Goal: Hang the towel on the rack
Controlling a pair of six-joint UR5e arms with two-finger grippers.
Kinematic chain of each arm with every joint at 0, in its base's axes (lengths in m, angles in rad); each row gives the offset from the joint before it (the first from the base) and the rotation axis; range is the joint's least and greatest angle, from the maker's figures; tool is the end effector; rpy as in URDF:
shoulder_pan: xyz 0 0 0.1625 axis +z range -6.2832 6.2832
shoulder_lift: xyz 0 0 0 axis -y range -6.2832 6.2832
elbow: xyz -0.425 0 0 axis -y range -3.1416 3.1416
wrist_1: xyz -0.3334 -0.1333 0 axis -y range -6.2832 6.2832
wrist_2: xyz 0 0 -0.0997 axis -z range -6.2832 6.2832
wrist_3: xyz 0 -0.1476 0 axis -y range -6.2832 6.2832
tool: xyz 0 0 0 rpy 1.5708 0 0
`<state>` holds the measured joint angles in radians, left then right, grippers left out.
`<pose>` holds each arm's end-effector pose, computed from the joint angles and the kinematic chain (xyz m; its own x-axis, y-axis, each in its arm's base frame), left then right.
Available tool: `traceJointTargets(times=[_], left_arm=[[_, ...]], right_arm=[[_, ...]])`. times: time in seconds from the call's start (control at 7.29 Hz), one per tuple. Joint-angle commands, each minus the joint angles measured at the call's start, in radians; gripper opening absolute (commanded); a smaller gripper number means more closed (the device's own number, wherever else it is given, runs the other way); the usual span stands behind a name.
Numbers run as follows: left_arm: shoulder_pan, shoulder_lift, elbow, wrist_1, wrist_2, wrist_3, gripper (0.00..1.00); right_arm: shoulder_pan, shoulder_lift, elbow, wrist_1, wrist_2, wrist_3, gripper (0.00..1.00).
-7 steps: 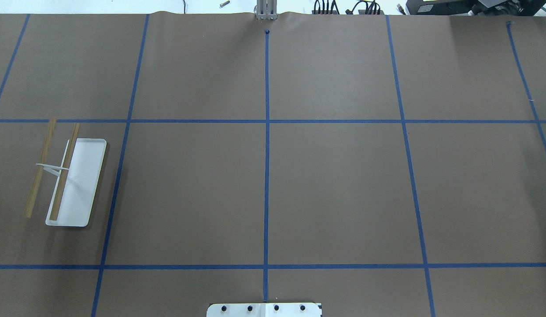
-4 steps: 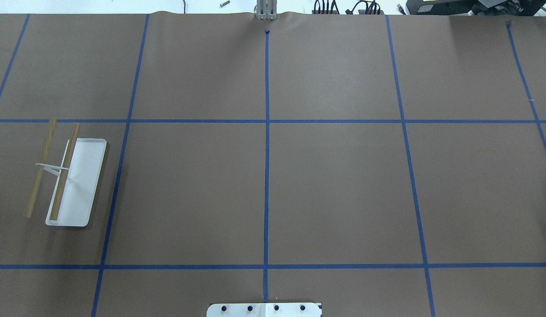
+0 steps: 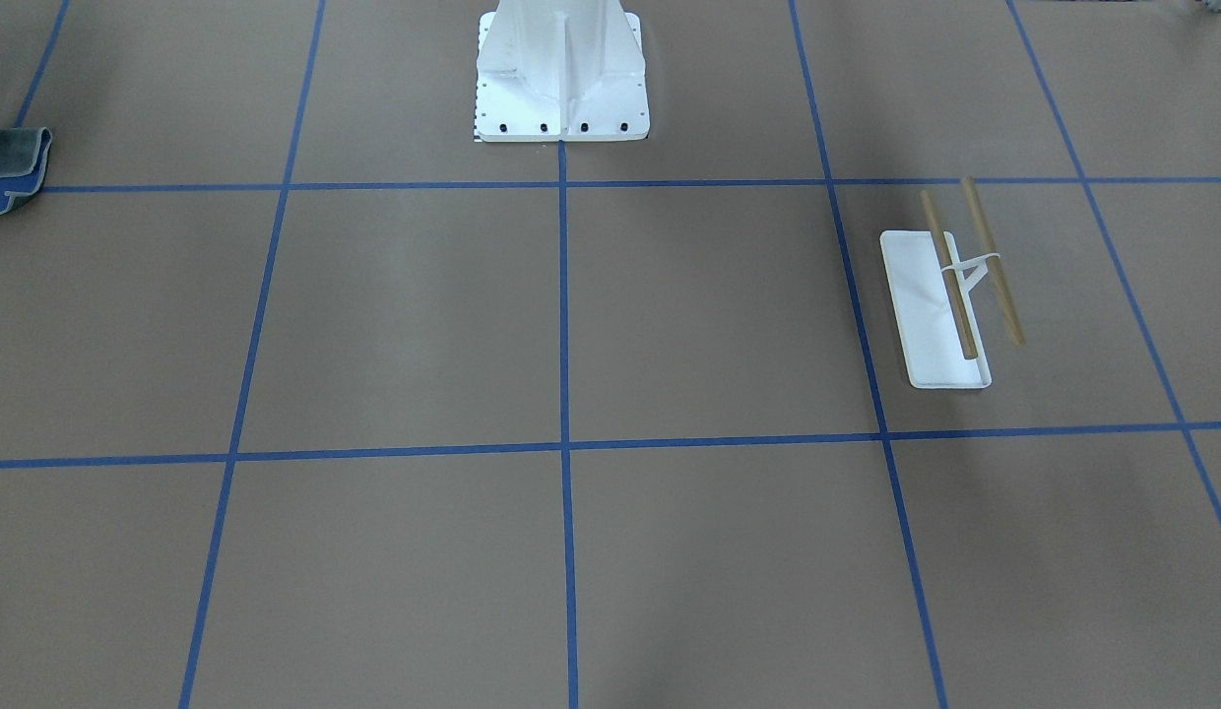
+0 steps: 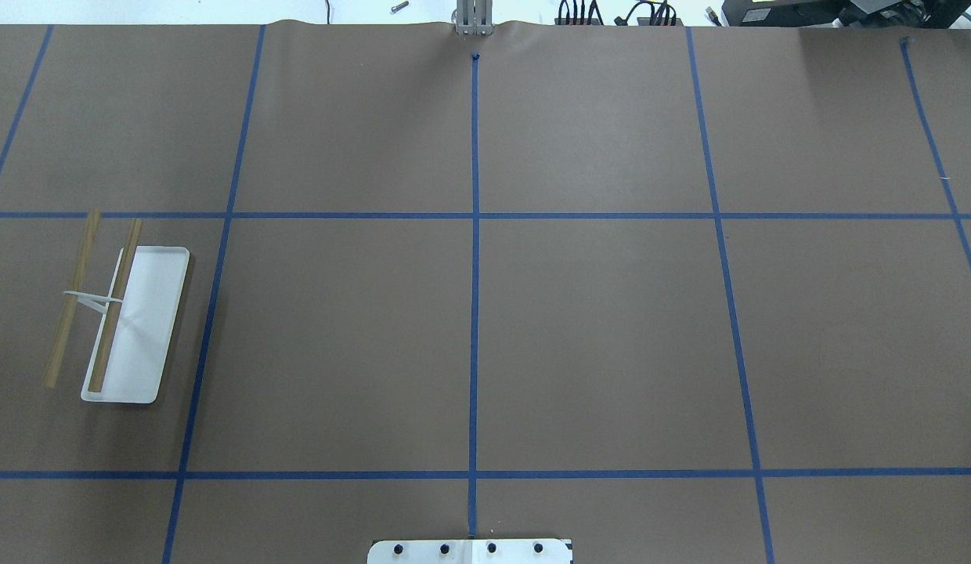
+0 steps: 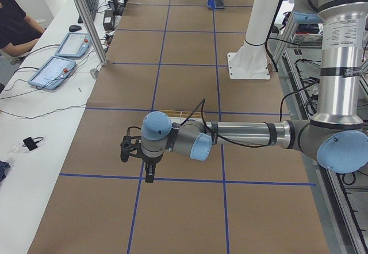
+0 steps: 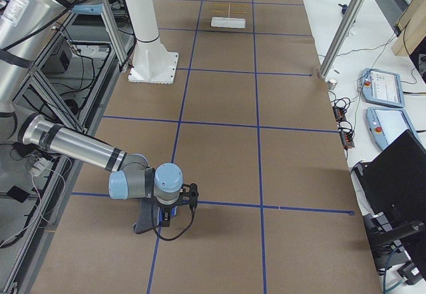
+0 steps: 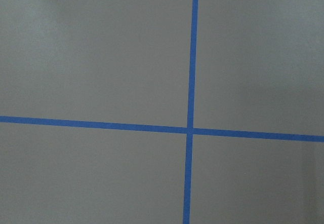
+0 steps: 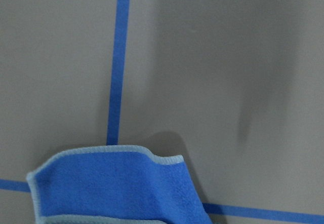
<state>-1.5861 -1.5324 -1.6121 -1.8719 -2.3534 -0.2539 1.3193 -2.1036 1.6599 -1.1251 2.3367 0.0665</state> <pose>-0.0360 -0.4430 0.6562 0.6857 -0.0458 -0.7264 0.1930 0.9737 0.1208 -0.0161 -0.1870 0.7779 0.7127 -0.1159 0.6918 0.2019 0.9784 -0.0441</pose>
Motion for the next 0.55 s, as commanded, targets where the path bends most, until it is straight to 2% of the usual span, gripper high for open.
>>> traceJointTargets(times=[0.0,0.41], left_arm=[[-0.002,0.002,-0.015,-0.001,-0.024,-0.001,0.98],[-0.002,0.002,-0.015,-0.001,-0.026,-0.001,0.98]], right_arm=[[-0.009,-0.009,-0.029,0.001,-0.062,-0.077,1.0],[-0.029,-0.007,-0.051,0.005,-0.048,-0.125,1.0]])
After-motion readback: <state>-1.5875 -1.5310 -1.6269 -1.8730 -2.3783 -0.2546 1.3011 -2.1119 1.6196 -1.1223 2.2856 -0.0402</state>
